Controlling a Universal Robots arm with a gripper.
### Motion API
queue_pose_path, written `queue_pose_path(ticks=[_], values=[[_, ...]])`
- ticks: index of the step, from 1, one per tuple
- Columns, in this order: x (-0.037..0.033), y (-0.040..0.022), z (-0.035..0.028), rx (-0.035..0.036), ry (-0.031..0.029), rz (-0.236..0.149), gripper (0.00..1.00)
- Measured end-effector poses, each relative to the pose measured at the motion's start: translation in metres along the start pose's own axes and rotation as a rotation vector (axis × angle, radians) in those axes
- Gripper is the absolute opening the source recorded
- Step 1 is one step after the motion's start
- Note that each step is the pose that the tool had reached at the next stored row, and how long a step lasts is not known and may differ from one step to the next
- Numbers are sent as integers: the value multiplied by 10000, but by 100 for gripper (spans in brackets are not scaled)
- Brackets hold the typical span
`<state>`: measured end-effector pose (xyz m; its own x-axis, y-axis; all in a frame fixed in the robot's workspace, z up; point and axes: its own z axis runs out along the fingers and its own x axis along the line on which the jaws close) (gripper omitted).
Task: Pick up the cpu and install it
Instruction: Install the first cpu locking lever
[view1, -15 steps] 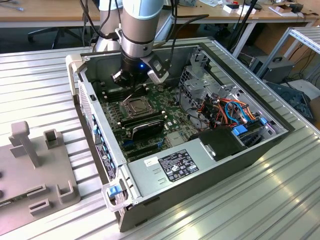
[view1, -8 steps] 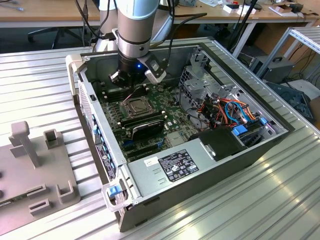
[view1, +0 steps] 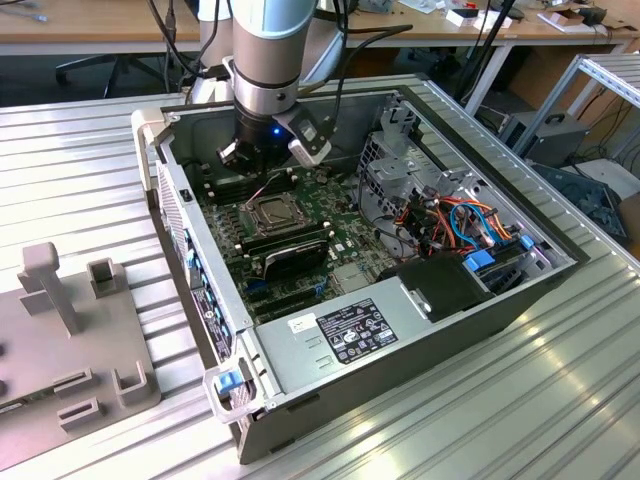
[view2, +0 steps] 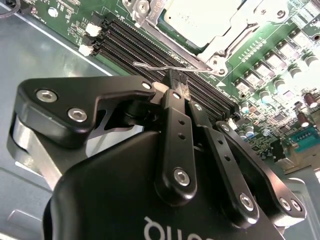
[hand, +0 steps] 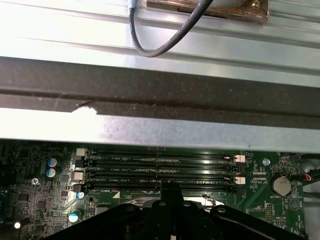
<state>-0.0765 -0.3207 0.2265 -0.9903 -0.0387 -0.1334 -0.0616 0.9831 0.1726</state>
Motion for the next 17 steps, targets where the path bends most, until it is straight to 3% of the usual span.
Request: queue_pose_path(ticks=[17], values=[[-38,-13,65,0,0,0,11]])
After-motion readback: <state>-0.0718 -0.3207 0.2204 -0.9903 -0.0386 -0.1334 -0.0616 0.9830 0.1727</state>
